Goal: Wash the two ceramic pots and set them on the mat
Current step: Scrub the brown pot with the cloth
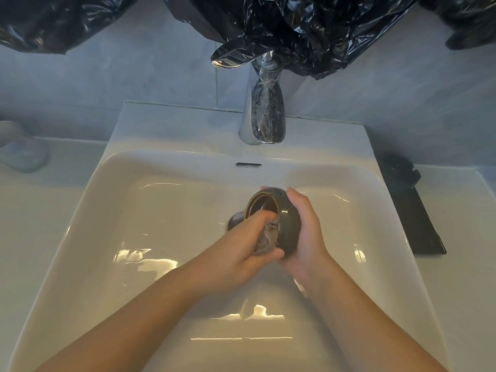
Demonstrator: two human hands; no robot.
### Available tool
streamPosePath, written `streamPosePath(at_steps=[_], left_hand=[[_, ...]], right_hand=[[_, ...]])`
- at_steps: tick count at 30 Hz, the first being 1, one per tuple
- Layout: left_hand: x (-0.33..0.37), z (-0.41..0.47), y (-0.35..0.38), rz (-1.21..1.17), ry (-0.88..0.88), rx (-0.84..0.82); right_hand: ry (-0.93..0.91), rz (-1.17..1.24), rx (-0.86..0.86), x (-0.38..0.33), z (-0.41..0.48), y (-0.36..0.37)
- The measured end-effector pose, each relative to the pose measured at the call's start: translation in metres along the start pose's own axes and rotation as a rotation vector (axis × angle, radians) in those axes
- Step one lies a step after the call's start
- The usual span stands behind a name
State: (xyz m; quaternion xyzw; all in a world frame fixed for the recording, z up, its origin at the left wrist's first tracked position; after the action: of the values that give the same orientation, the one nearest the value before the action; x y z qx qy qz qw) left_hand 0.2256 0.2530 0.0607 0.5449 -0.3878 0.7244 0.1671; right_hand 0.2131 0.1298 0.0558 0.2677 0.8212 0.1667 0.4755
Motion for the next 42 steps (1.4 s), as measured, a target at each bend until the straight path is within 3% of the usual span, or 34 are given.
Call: streamPosePath(at_steps=[3, 6, 9, 14, 18, 20, 24, 26, 29, 33, 36, 39, 42], left_hand=[[0.005, 0.002, -0.003, -0.398, -0.084, 0.083], [0.01, 0.003, -0.007, -0.554, -0.12, 0.137], [0.011, 0.003, -0.012, -0.441, -0.077, 0.173], [0.005, 0.002, -0.018, 0.292, 0.18, 0.065], [0.006, 0.001, -0.007, 0.312, 0.157, 0.018], [0.006, 0.001, -0.004, 0.092, 0.046, 0.047], [0.02, 0.003, -0.008, -0.45, -0.029, 0.136], [0.024, 0.003, -0.011, -0.548, -0.042, 0.151], [0.019, 0.002, -0.022, -0.369, -0.002, 0.209], [0.008, 0.0, -0.031, 0.15, 0.106, 0.121], [0.003, 0.001, -0.029, 0.176, 0.069, 0.109], [0.004, 0.004, -0.026, -0.151, -0.012, 0.151], [0.01, 0.004, -0.028, -0.552, -0.089, 0.228]], right_hand=[[-0.351, -0.24, 0.021, 0.003, 0.001, 0.003], [-0.661, -0.507, -0.005, 0.004, 0.001, 0.004], [-0.49, -0.397, -0.054, 0.003, 0.003, 0.008], [0.046, 0.028, -0.068, -0.007, -0.002, 0.01], [0.077, 0.037, -0.02, -0.007, -0.004, 0.003], [-0.066, -0.05, 0.033, 0.0, -0.001, 0.004], [-0.675, -0.404, 0.001, 0.002, -0.002, 0.008], [-0.792, -0.514, -0.035, 0.002, -0.004, 0.008], [-0.538, -0.376, -0.137, -0.004, -0.001, 0.018], [0.126, -0.104, -0.202, -0.021, 0.004, 0.029], [0.234, -0.07, -0.06, -0.025, 0.008, 0.035], [-0.003, -0.114, 0.066, -0.014, 0.014, 0.038], [-0.598, -0.372, 0.104, -0.004, 0.014, 0.038]])
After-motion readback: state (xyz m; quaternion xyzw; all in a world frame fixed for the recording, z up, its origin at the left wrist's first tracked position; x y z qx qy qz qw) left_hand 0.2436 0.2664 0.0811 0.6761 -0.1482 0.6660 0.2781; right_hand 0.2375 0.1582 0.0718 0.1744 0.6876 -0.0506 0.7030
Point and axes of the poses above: each hand's wrist, its own z-axis towards the middle knuckle, its own y-axis out of the palm, x = y × z, the point moved 2 cm from there along z, towards the middle knuckle, and after that the axes turned 3 degrees about y, right-handed, at the moved point
